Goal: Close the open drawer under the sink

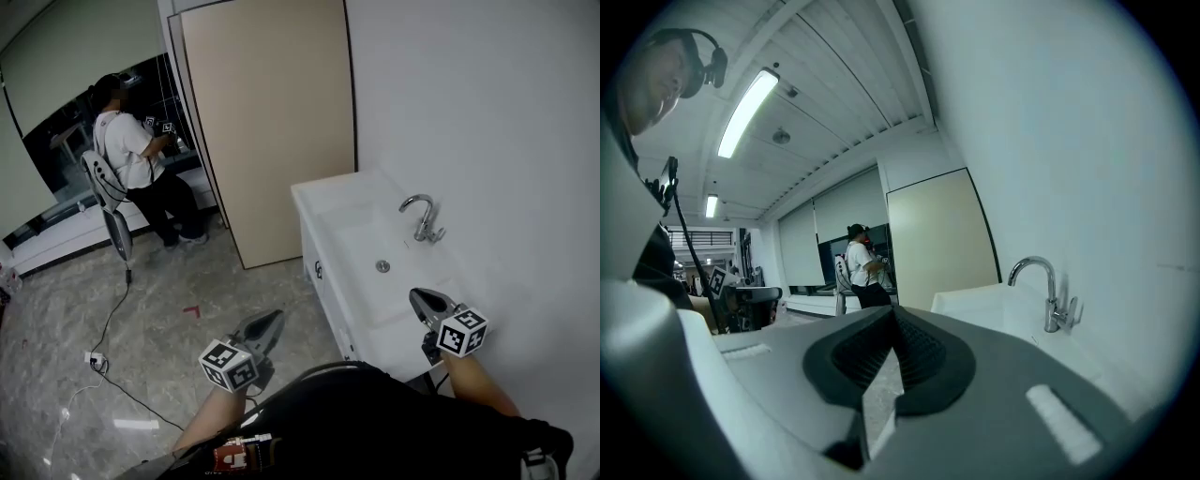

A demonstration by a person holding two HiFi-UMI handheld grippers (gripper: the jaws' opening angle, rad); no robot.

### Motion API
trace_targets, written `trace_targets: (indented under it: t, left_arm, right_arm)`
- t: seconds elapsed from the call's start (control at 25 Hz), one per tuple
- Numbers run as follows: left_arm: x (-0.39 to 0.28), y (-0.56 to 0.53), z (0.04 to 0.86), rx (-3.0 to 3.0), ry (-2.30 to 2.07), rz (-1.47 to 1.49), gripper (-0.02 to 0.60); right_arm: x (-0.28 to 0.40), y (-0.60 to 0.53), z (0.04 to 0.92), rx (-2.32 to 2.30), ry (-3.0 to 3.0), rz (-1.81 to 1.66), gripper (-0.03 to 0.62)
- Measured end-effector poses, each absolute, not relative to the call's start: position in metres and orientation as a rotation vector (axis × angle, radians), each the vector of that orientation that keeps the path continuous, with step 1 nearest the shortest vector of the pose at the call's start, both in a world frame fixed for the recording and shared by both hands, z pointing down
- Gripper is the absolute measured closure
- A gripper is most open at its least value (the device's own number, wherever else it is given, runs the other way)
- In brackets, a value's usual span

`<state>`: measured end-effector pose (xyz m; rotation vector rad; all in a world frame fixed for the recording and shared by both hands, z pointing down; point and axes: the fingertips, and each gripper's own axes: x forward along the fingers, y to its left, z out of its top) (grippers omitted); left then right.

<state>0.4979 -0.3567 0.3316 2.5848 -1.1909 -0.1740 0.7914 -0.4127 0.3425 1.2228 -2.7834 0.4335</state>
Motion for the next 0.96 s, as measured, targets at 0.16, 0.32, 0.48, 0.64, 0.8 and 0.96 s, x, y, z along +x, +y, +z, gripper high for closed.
trace_targets:
  t: [0.16, 0.32, 0.48, 0.64, 0.8, 0.96]
  left_arm:
    - [0.500, -0.353, 0.340, 2.572, -1.197, -0.175, 0.581]
    - [0.500, -0.352, 0.342, 2.566, -1.208, -0.173, 0.581]
    - [0.499, -0.353, 0.339, 2.568, -1.207, -0.178, 0.581]
    - [0.500, -0.354, 0.338, 2.570, -1.198, -0.173, 0.581]
    - [0.503, -0.357, 0.339, 2.572, -1.190, -0.167, 0.581]
    - [0.505, -0.359, 0.337, 2.580, -1.184, -0.158, 0.581]
  right_arm:
    - [0.787, -0.414, 0.346, 1.193, -2.772, 0.415, 0.595]
    - [0.782, -0.411, 0.346, 1.157, -2.770, 0.380, 0.595]
    - [0.782, -0.410, 0.344, 1.154, -2.766, 0.372, 0.595]
    - [0.785, -0.409, 0.343, 1.167, -2.760, 0.371, 0.595]
    - [0.788, -0.411, 0.345, 1.168, -2.750, 0.367, 0.595]
    - [0.790, -0.412, 0.345, 1.166, -2.744, 0.371, 0.595]
